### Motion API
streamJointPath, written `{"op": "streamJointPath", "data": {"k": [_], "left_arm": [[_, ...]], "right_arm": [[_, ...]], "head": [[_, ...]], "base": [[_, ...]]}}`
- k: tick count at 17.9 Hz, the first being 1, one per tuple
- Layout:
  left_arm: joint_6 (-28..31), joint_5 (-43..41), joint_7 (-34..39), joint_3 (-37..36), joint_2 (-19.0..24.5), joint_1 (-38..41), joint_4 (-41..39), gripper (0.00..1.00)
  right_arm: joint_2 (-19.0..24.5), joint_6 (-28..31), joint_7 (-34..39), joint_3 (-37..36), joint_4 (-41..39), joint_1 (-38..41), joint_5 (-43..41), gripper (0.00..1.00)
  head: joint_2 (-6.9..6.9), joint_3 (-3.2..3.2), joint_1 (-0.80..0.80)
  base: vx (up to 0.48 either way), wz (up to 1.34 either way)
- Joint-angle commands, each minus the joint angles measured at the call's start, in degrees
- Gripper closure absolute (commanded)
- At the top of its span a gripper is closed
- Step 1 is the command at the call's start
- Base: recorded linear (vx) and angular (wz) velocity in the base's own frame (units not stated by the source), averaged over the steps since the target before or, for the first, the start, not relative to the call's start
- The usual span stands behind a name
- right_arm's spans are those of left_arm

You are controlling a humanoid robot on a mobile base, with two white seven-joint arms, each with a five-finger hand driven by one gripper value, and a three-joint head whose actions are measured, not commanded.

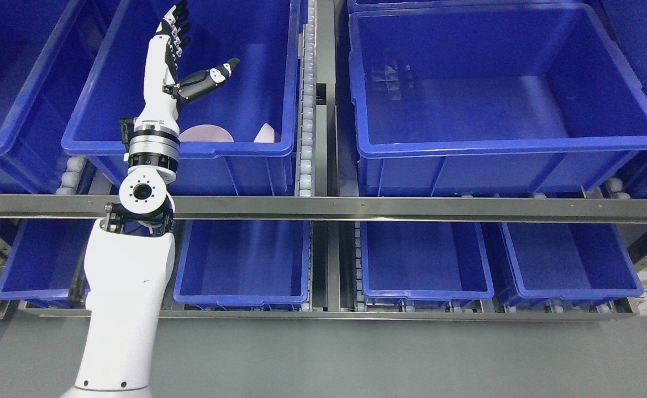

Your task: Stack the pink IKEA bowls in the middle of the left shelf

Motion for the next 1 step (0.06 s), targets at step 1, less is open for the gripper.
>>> {"op": "streamJointPath", "data": {"k": [1], "left_arm": [[0.2,0.5,-0.1,-2.4,0.9,0.6,-4.2,0.05]], "right_arm": [[-1.0,0.0,0.1,-0.5,0.0,0.0,0.4,0.0]], "head": [[0.0,0.0,0.0]], "base": [[0.003,0.15]]}}
